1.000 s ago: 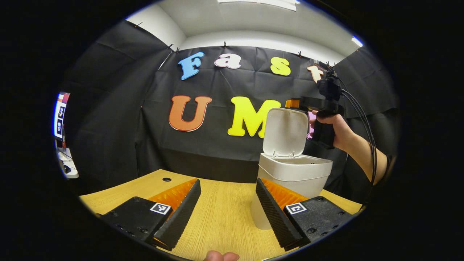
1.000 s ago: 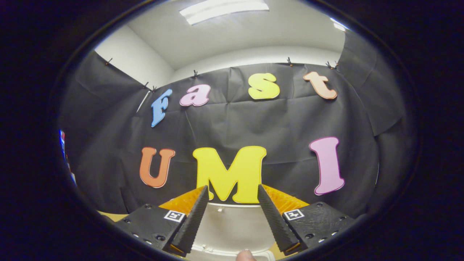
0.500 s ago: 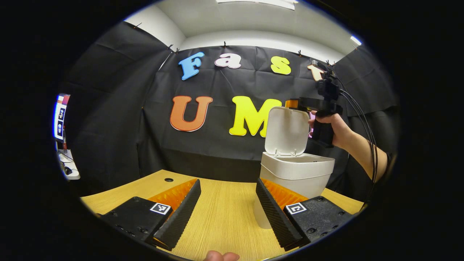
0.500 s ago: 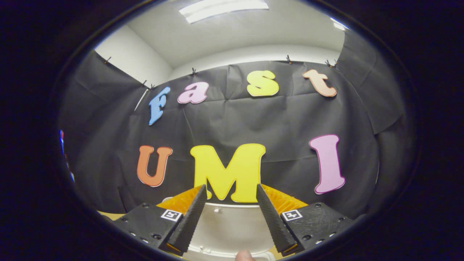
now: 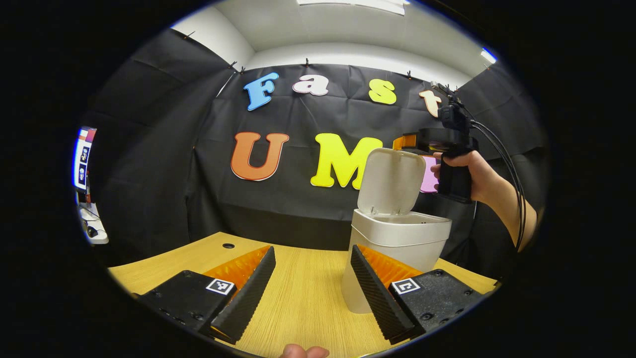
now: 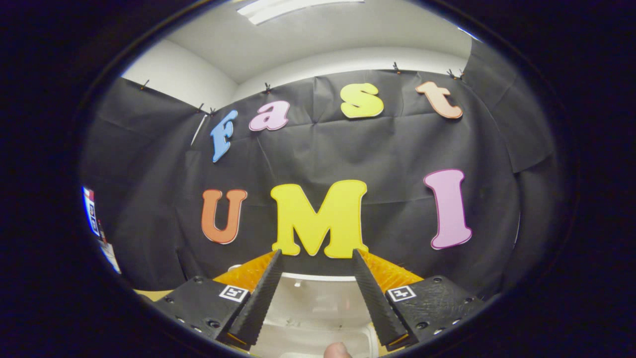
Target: Press the lid of the desktop garbage bin to open it, pick up the crumpled paper on the desktop and throw it into the bin, then pick up the pop can on the desktop and drop it into the bin, and finally close the garbage bin lid.
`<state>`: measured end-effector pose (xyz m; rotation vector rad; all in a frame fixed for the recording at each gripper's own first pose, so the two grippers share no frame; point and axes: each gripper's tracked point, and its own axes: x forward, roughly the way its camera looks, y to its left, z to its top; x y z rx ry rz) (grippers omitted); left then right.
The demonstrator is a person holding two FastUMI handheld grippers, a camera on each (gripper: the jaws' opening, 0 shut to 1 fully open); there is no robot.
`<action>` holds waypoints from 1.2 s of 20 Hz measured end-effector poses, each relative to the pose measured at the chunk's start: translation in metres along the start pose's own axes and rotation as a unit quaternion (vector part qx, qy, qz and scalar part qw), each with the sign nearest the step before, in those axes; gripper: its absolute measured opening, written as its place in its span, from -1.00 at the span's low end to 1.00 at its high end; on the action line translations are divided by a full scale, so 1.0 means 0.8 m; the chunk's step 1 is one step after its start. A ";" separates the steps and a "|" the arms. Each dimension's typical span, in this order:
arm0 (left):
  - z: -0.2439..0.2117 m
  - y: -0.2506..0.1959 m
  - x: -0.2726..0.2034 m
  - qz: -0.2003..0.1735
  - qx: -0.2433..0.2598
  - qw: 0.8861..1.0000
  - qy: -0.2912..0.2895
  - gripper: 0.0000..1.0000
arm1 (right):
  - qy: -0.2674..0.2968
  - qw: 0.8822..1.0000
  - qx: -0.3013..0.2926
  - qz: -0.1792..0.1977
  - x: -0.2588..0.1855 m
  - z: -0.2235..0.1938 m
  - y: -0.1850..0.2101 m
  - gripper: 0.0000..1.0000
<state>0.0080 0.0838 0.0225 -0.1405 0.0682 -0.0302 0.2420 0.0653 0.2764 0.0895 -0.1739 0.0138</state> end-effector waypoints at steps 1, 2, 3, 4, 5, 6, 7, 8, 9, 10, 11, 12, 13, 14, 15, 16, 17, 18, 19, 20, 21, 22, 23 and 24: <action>-0.005 -0.002 -0.003 -0.001 0.002 1.000 0.004 0.97 | 0.004 1.000 -0.001 0.001 -0.009 -0.003 0.001 0.75; -0.008 -0.004 -0.004 -0.001 0.006 1.000 0.006 0.97 | 0.010 1.000 0.000 0.003 -0.020 -0.009 0.005 0.75; -0.010 -0.007 -0.007 -0.001 0.011 1.000 0.008 0.97 | 0.020 1.000 0.002 0.008 -0.030 -0.016 0.009 0.72; -0.013 -0.009 -0.009 -0.002 0.015 1.000 0.010 0.97 | 0.046 0.999 0.004 0.015 -0.038 -0.035 0.015 0.73; -0.012 -0.015 -0.010 -0.004 0.014 1.000 0.010 0.97 | 0.083 0.996 0.006 0.027 -0.049 -0.061 0.024 0.72; -0.009 -0.022 -0.013 -0.009 0.011 1.000 0.008 0.96 | 0.114 0.993 0.007 0.041 -0.059 -0.086 0.033 0.72; -0.008 -0.028 -0.015 -0.014 0.009 1.000 0.007 0.96 | 0.135 0.990 0.006 0.043 -0.067 -0.107 0.035 0.70; -0.007 -0.033 -0.019 -0.018 0.007 1.000 0.006 0.97 | 0.140 0.989 0.004 0.042 -0.070 -0.117 0.033 0.72; -0.007 -0.037 -0.022 -0.020 0.009 1.000 0.004 0.97 | 0.142 0.989 0.002 0.042 -0.080 -0.126 0.032 0.73; -0.007 -0.038 -0.026 -0.020 0.014 1.000 0.003 0.96 | 0.145 0.988 0.002 0.043 -0.091 -0.134 0.030 0.73; -0.006 -0.038 -0.029 -0.018 0.019 1.000 0.001 0.97 | 0.149 0.988 0.005 0.043 -0.099 -0.141 0.029 0.73; -0.006 -0.039 -0.029 -0.016 0.022 1.000 0.000 0.97 | 0.153 0.987 0.006 0.043 -0.104 -0.149 0.030 0.73; -0.007 -0.040 -0.031 -0.016 0.023 1.000 0.000 0.96 | 0.156 0.987 0.005 0.042 -0.109 -0.154 0.029 0.76; -0.007 -0.042 -0.031 -0.016 0.020 1.000 0.000 0.96 | 0.159 0.986 0.003 0.041 -0.113 -0.160 0.027 0.76; -0.009 -0.043 -0.032 -0.018 0.016 1.000 0.001 0.96 | 0.160 0.986 0.001 0.040 -0.117 -0.162 0.026 0.74; -0.010 -0.045 -0.033 -0.019 0.013 1.000 0.003 0.96 | 0.160 0.986 0.000 0.039 -0.120 -0.164 0.025 0.75; -0.012 -0.046 -0.034 -0.019 0.012 1.000 0.004 0.96 | 0.160 0.986 -0.003 0.037 -0.124 -0.166 0.023 0.77; -0.013 -0.047 -0.036 -0.018 0.013 1.000 0.005 0.96 | 0.158 0.987 -0.008 0.036 -0.126 -0.166 0.024 0.75; -0.014 -0.046 -0.037 -0.018 0.013 1.000 0.006 0.97 | 0.155 0.987 -0.013 0.035 -0.128 -0.166 0.024 0.75; -0.016 -0.048 -0.039 -0.018 0.013 1.000 0.007 0.96 | 0.155 0.987 -0.015 0.034 -0.129 -0.168 0.022 0.77; -0.017 -0.048 -0.040 -0.018 0.012 1.000 0.007 0.96 | 0.159 0.987 -0.013 0.033 -0.130 -0.171 0.022 0.77; -0.016 -0.047 -0.041 -0.019 0.012 1.000 0.007 0.96 | 0.164 0.986 -0.011 0.033 -0.131 -0.176 0.022 0.77; -0.016 -0.047 -0.041 -0.018 0.012 1.000 0.007 0.96 | 0.167 0.985 -0.009 0.032 -0.131 -0.178 0.023 0.77; -0.016 -0.045 -0.042 -0.017 0.014 1.000 0.006 0.97 | 0.171 0.985 -0.008 0.030 -0.131 -0.180 0.021 0.79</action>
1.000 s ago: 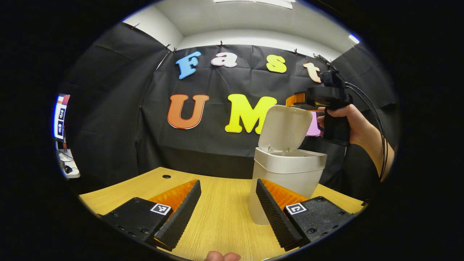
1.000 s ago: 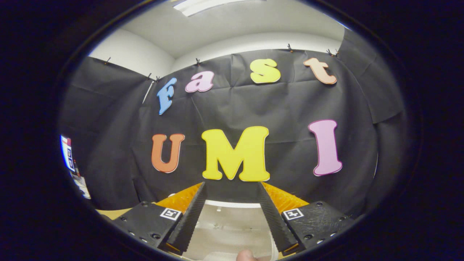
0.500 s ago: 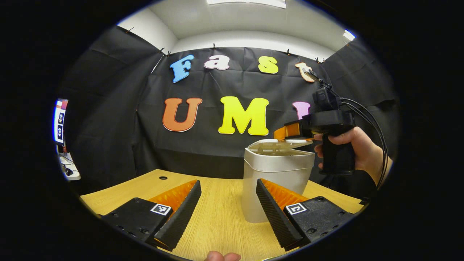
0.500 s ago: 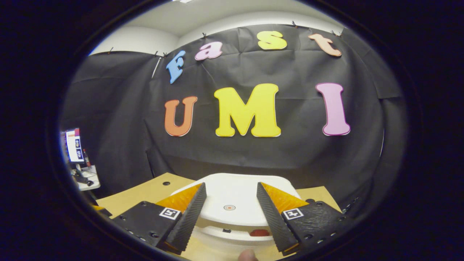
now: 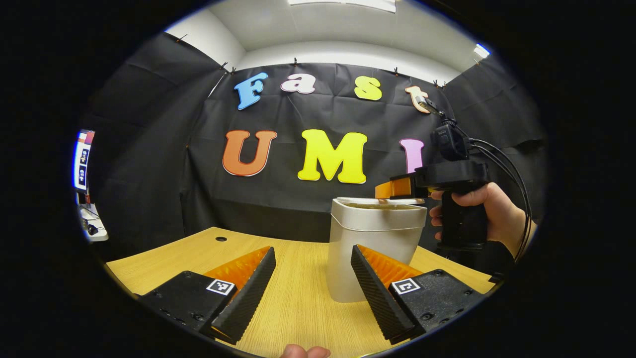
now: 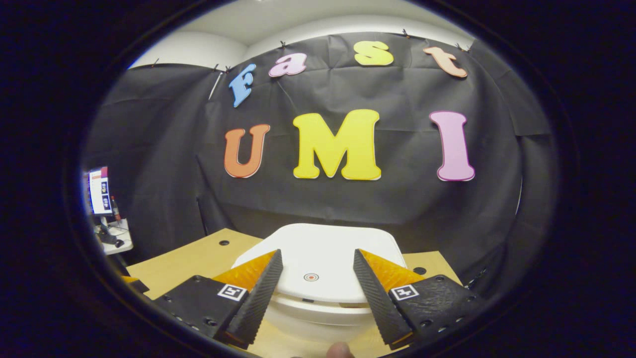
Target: Press the lid of the desktop garbage bin to open it, pick up the crumpled paper on the desktop and throw it into the bin, then pick up the pop can on the desktop and drop it into the bin, and finally close the garbage bin lid.
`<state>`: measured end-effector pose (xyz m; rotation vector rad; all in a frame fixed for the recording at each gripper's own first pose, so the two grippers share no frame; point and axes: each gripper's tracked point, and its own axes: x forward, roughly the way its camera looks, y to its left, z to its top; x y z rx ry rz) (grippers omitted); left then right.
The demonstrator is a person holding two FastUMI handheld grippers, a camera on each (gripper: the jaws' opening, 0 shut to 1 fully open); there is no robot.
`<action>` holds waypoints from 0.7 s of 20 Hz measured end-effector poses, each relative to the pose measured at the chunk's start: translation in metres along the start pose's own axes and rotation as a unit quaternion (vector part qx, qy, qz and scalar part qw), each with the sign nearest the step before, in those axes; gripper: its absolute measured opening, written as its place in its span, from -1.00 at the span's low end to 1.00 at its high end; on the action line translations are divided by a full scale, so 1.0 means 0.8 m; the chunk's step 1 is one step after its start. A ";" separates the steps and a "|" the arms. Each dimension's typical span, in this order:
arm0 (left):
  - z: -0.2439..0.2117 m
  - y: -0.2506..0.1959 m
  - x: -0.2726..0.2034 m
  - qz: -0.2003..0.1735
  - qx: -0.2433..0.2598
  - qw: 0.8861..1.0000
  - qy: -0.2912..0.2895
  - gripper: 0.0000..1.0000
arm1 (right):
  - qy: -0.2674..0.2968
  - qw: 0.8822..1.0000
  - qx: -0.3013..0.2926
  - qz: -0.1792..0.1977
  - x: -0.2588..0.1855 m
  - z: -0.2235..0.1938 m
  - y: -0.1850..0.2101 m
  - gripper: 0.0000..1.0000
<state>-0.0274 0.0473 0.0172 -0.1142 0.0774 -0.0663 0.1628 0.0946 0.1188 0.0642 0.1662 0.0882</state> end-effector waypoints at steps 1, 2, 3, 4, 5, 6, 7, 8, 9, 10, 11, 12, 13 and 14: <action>0.000 0.002 -0.001 0.001 0.001 1.000 -0.001 0.97 | 0.005 1.000 0.003 -0.001 0.000 -0.003 -0.001 0.81; -0.001 0.003 -0.001 0.002 0.001 1.000 -0.001 0.97 | 0.009 1.000 0.006 0.000 0.001 -0.006 -0.001 0.88; -0.001 0.004 -0.001 0.003 0.000 1.000 0.000 0.97 | 0.009 1.000 0.005 0.001 0.000 -0.007 0.000 0.89; -0.002 0.005 -0.001 0.004 -0.002 1.000 0.001 0.97 | 0.008 1.000 0.001 0.001 -0.001 -0.007 -0.001 0.90; -0.004 0.005 -0.001 0.003 -0.004 1.000 0.002 0.97 | 0.008 1.000 -0.002 -0.001 0.000 -0.008 -0.001 0.89; -0.006 0.004 -0.002 0.002 -0.007 1.000 0.004 0.96 | 0.009 1.000 -0.004 -0.002 -0.002 -0.011 -0.002 0.87; -0.007 0.004 -0.001 0.001 -0.007 1.000 0.004 0.97 | 0.006 1.000 -0.002 -0.003 -0.002 -0.011 -0.002 0.90; -0.007 0.005 -0.002 0.002 -0.006 1.000 0.005 0.97 | 0.007 1.000 0.002 -0.003 -0.002 -0.012 -0.001 0.91; -0.007 0.007 -0.002 0.004 -0.006 1.000 0.004 0.97 | 0.005 1.000 0.002 -0.004 -0.001 -0.014 0.000 0.90; -0.007 0.007 -0.002 0.006 -0.004 1.000 0.003 0.97 | -0.002 1.000 -0.009 -0.005 -0.001 -0.015 0.000 0.90; -0.007 0.008 -0.001 0.007 -0.004 1.000 0.002 0.97 | -0.002 1.000 -0.019 -0.004 0.000 -0.020 0.001 0.92; -0.007 0.008 -0.001 0.007 -0.004 1.000 0.001 0.97 | -0.014 1.000 -0.018 -0.001 0.002 -0.019 0.000 0.93; -0.007 0.006 -0.001 0.005 -0.006 1.000 0.001 0.97 | -0.016 1.000 -0.013 0.000 0.002 -0.022 -0.001 0.93; -0.007 0.005 0.000 0.003 -0.008 1.000 0.001 0.96 | -0.020 1.000 -0.015 0.001 0.001 -0.024 -0.001 0.94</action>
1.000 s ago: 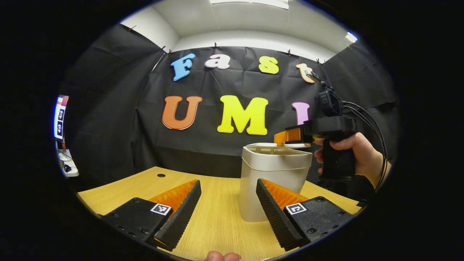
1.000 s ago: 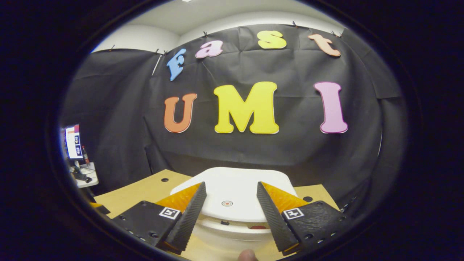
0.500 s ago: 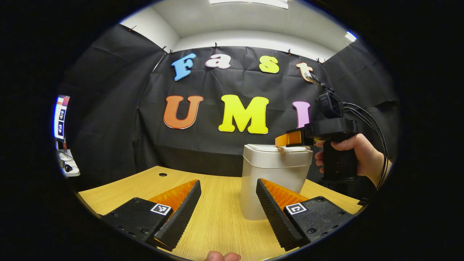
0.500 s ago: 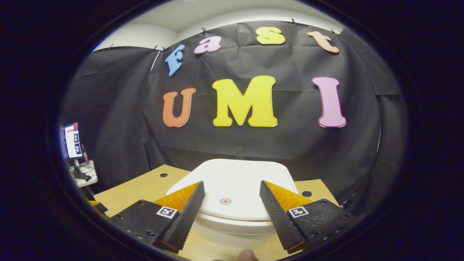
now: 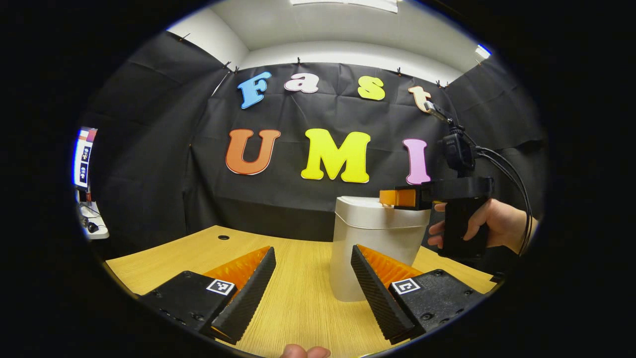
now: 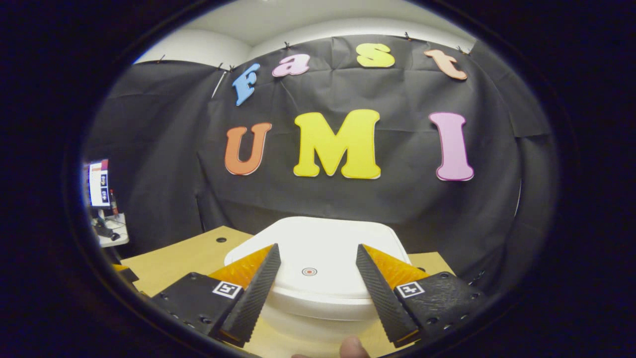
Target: Press the lid of the desktop garbage bin to open it, pick up the crumpled paper on the desktop and throw it into the bin, then pick up the pop can on the desktop and drop it into the bin, and finally close the garbage bin lid.
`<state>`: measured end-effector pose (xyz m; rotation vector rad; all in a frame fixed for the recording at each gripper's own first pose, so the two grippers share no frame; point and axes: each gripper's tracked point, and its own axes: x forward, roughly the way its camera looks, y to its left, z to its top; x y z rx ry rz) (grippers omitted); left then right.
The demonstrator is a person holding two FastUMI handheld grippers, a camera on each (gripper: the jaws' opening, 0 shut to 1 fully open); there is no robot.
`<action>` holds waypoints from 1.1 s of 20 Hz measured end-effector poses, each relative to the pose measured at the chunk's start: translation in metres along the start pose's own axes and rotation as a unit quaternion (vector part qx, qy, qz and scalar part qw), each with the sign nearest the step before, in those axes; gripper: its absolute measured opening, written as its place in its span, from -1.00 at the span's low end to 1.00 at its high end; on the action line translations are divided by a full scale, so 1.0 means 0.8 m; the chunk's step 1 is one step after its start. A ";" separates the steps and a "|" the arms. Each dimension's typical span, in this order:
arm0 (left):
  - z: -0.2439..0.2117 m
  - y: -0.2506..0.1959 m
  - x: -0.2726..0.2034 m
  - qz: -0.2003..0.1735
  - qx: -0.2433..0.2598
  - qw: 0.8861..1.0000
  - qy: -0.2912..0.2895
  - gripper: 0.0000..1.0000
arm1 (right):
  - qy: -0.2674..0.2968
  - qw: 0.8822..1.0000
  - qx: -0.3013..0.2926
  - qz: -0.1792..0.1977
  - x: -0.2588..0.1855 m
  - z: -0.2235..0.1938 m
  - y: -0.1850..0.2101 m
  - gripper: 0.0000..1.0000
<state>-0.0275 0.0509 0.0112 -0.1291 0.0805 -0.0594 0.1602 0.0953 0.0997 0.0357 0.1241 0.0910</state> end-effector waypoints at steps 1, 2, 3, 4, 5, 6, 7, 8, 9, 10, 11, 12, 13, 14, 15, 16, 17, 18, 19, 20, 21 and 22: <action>0.000 0.000 0.000 0.000 0.000 1.000 0.000 0.97 | -0.005 1.000 -0.003 -0.001 -0.001 0.000 0.000 0.94; 0.003 0.000 -0.001 0.001 0.001 1.000 -0.002 0.97 | -0.009 1.000 -0.003 -0.004 -0.001 0.000 0.000 0.95; 0.004 0.001 -0.002 0.002 0.002 1.000 -0.005 0.97 | -0.015 1.000 -0.005 -0.005 -0.001 -0.001 0.000 0.95; 0.006 0.001 -0.001 0.002 0.001 1.000 -0.006 0.97 | -0.018 1.000 -0.005 -0.006 -0.001 -0.002 0.001 0.95; 0.006 0.001 -0.002 0.002 0.000 1.000 -0.006 0.96 | -0.020 1.000 -0.004 -0.005 0.000 -0.002 0.001 0.95; 0.004 0.001 -0.002 0.002 -0.001 1.000 -0.005 0.96 | -0.019 1.000 -0.001 -0.003 -0.002 -0.003 0.001 0.95; 0.003 0.001 -0.002 0.002 -0.002 1.000 -0.003 0.96 | -0.011 1.000 0.014 -0.002 -0.001 -0.005 0.000 0.94; 0.004 0.002 -0.004 0.002 -0.002 1.000 -0.003 0.97 | -0.018 1.000 0.016 -0.001 -0.001 -0.005 0.001 0.94; 0.003 0.001 -0.004 0.003 -0.002 1.000 -0.002 0.97 | -0.012 1.000 0.011 -0.003 -0.002 -0.007 0.001 0.96; 0.002 0.001 -0.005 0.002 -0.002 1.000 -0.001 0.97 | -0.017 1.000 0.014 -0.005 -0.005 -0.006 0.001 0.96; 0.002 0.001 -0.005 0.002 -0.002 1.000 -0.002 0.97 | -0.012 1.000 0.014 -0.005 -0.004 -0.009 0.002 0.96; 0.004 0.000 -0.006 0.002 -0.002 1.000 -0.003 0.96 | -0.015 1.000 0.016 -0.005 -0.005 -0.006 0.002 0.94; 0.004 -0.002 -0.006 0.002 -0.002 1.000 -0.003 0.96 | -0.017 1.000 0.016 -0.006 -0.004 -0.004 0.003 0.96; 0.004 -0.001 -0.005 0.002 0.000 1.000 -0.002 0.96 | -0.025 1.000 0.014 -0.007 -0.007 0.001 0.004 0.95; 0.003 -0.001 -0.005 0.004 0.003 1.000 -0.001 0.96 | -0.034 0.999 0.009 -0.007 -0.009 0.004 0.005 0.94; 0.003 -0.001 -0.006 0.006 0.006 1.000 -0.001 0.97 | -0.043 0.999 0.012 -0.001 -0.008 0.003 0.008 0.92; 0.003 0.001 -0.006 0.007 0.007 1.000 -0.002 0.97 | -0.057 0.998 0.015 0.001 -0.008 0.005 0.010 0.94; 0.004 0.003 -0.007 0.010 0.009 1.000 -0.003 0.96 | -0.069 0.998 0.013 0.001 -0.011 0.006 0.010 0.95; 0.005 0.004 -0.006 0.013 0.009 1.000 -0.003 0.96 | -0.076 0.997 0.008 0.002 -0.011 0.008 0.012 0.89; 0.006 0.004 -0.005 0.015 0.010 1.000 -0.003 0.96 | -0.080 0.997 0.007 0.005 -0.011 0.008 0.014 0.93; 0.007 0.004 -0.006 0.016 0.010 1.000 -0.004 0.96 | -0.085 0.996 0.003 0.006 -0.015 0.013 0.015 0.93; 0.009 0.005 -0.006 0.018 0.012 1.000 -0.005 0.97 | -0.092 0.996 0.001 0.007 -0.021 0.018 0.015 0.91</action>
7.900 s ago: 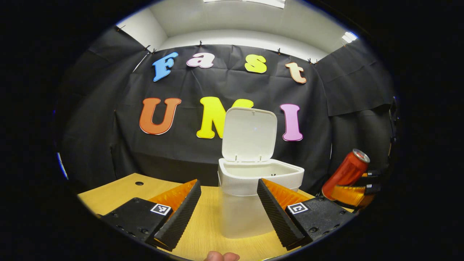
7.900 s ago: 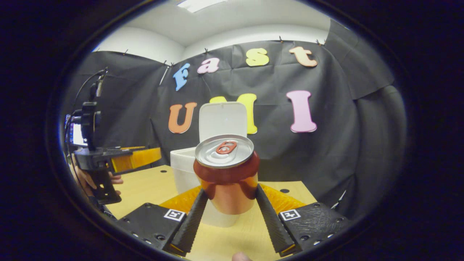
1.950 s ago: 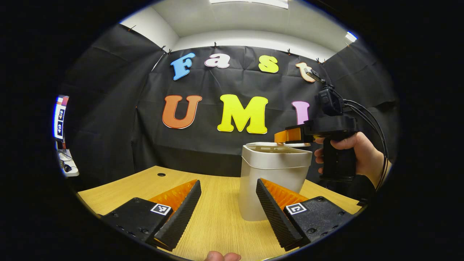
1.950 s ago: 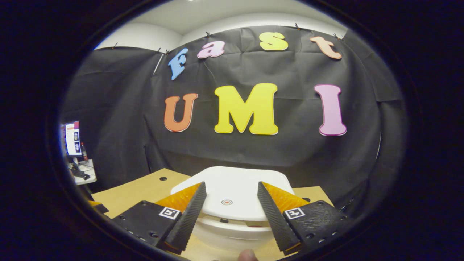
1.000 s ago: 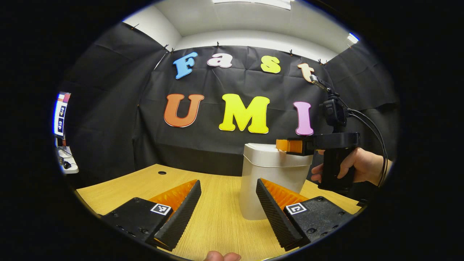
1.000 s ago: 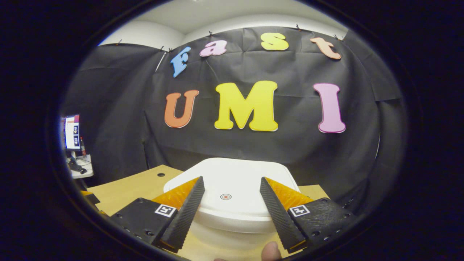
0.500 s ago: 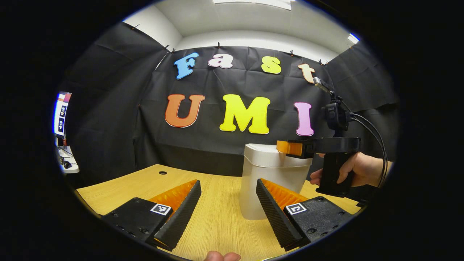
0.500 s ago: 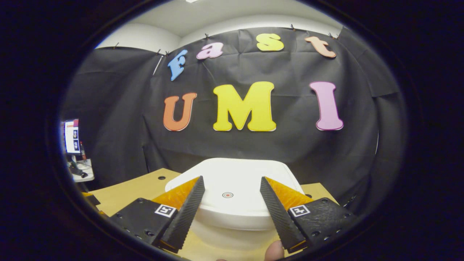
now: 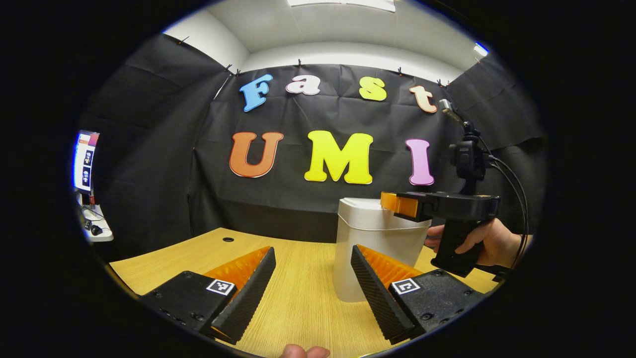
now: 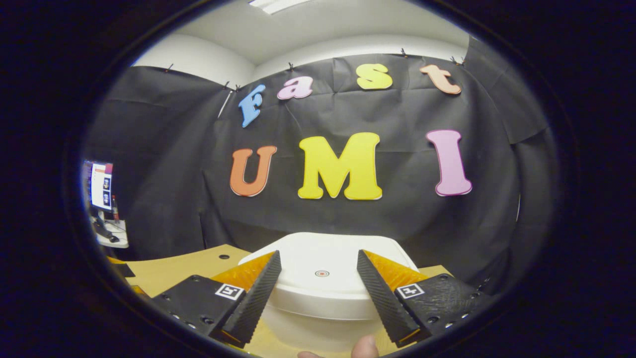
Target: Press the lid of the desktop garbage bin to open it, pick up the crumpled paper on the desktop and throw it into the bin, then pick up the pop can on the desktop and drop it into the bin, and finally close the garbage bin lid.
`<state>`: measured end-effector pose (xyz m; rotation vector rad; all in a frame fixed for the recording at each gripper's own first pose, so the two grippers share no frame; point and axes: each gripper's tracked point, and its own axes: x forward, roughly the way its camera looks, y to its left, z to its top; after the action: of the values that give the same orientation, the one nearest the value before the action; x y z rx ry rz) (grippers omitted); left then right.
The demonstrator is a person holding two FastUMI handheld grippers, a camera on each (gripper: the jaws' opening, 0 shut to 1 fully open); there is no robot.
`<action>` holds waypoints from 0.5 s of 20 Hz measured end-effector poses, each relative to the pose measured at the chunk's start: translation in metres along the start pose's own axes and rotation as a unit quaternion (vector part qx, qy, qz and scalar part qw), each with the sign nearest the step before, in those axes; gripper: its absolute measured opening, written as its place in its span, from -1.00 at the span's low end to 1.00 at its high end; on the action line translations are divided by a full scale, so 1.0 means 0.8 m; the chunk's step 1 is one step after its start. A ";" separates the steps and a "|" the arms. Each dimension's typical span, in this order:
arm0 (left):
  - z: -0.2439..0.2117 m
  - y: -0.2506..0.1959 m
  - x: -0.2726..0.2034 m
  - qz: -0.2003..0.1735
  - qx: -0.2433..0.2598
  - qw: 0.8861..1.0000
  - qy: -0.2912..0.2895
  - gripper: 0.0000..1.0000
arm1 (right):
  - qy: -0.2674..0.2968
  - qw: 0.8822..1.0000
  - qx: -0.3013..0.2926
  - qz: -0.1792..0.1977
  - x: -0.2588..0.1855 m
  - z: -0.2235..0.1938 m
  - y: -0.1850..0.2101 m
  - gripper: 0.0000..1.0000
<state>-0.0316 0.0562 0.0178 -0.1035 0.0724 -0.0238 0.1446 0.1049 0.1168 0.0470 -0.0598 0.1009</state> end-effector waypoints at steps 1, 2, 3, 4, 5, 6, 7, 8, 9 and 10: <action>0.003 0.001 0.001 0.003 0.003 1.000 -0.003 0.96 | -0.010 1.000 0.001 -0.001 -0.007 0.009 -0.002 0.90; 0.004 0.002 0.001 0.006 0.006 1.000 -0.005 0.96 | -0.020 1.000 0.003 -0.004 -0.013 0.017 -0.005 0.90; 0.007 0.002 0.002 0.009 0.008 1.000 -0.007 0.96 | -0.027 1.000 0.004 -0.005 -0.022 0.022 -0.008 0.89; 0.009 0.001 0.002 0.010 0.009 1.000 -0.009 0.96 | -0.037 0.999 -0.001 -0.005 -0.033 0.026 -0.011 0.90; 0.012 -0.001 0.002 0.010 0.010 1.000 -0.011 0.96 | -0.049 0.999 -0.012 -0.007 -0.044 0.030 -0.017 0.90; 0.015 -0.003 0.002 0.010 0.012 1.000 -0.015 0.96 | -0.059 0.998 -0.020 -0.016 -0.057 0.029 -0.029 0.89; 0.017 -0.005 0.003 0.012 0.015 1.000 -0.020 0.96 | -0.066 0.997 -0.021 -0.024 -0.069 0.024 -0.039 0.87; 0.019 -0.007 0.003 0.011 0.018 1.000 -0.023 0.96 | -0.068 0.997 -0.020 -0.030 -0.082 0.016 -0.045 0.87; 0.018 -0.009 0.003 0.010 0.021 0.999 -0.024 0.96 | -0.066 0.997 -0.019 -0.034 -0.094 0.007 -0.051 0.86; 0.021 -0.013 0.006 0.008 0.023 0.999 -0.024 0.96 | -0.062 0.997 -0.019 -0.038 -0.106 -0.003 -0.055 0.86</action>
<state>-0.0260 0.0471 0.0350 -0.0566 0.0240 -0.0064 0.0653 0.0527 0.1074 0.0183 -0.1835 0.0208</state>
